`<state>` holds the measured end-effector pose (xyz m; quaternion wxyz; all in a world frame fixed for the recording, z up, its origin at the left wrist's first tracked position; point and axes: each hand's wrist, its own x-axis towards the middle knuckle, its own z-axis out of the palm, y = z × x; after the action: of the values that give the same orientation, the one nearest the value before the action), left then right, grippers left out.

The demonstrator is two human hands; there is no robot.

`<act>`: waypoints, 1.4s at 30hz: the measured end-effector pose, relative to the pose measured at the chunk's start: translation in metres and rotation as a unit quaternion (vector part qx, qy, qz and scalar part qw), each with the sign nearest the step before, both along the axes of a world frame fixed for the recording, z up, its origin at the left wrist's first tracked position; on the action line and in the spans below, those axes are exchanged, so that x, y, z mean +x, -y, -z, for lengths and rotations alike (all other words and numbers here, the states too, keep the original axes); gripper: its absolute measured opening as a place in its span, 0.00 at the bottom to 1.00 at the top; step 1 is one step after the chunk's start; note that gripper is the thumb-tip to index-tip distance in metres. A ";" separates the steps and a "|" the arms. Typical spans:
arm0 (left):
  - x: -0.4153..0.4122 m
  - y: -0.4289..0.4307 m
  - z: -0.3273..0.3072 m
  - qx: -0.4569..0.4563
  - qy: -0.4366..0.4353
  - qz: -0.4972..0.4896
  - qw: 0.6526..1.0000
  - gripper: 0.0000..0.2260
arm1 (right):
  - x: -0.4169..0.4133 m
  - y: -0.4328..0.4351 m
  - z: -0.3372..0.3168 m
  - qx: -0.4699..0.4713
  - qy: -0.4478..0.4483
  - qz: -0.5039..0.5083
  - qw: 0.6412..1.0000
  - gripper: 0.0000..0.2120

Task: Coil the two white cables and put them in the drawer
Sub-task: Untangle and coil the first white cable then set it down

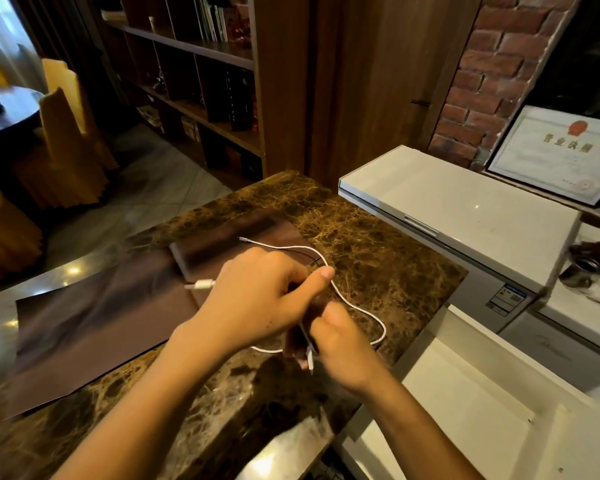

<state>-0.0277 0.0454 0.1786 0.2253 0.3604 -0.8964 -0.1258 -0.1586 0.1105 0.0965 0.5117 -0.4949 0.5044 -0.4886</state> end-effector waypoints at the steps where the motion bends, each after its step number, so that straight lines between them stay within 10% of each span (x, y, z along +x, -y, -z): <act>1: -0.001 0.004 -0.002 -0.014 -0.005 0.008 1.000 0.29 | 0.003 -0.002 0.001 0.011 0.029 -0.008 0.999 0.13; 6: -0.010 0.019 -0.002 -0.014 -0.027 0.063 0.998 0.28 | 0.015 -0.008 0.005 0.028 0.127 -0.006 0.991 0.12; 12: -0.021 0.029 0.007 0.048 -0.096 0.094 0.990 0.28 | 0.018 -0.013 0.002 0.009 0.101 -0.023 0.995 0.39; 18: -0.029 0.034 0.027 0.191 -0.206 0.114 0.953 0.31 | 0.017 -0.017 -0.017 0.004 0.175 -0.030 0.984 0.23; 32: -0.043 -0.005 0.073 0.417 -0.424 0.065 0.801 0.20 | -0.008 -0.019 -0.039 -0.015 0.394 -0.126 0.910 0.23; 42: -0.032 -0.039 0.073 0.357 -0.430 0.005 0.829 0.11 | -0.027 -0.015 -0.038 -0.044 0.422 -0.126 0.897 0.24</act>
<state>-0.0599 0.0843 0.1060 0.4432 0.3206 -0.6028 -0.5808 -0.1860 0.1259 0.1349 0.7116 -0.3238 0.1524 -0.6046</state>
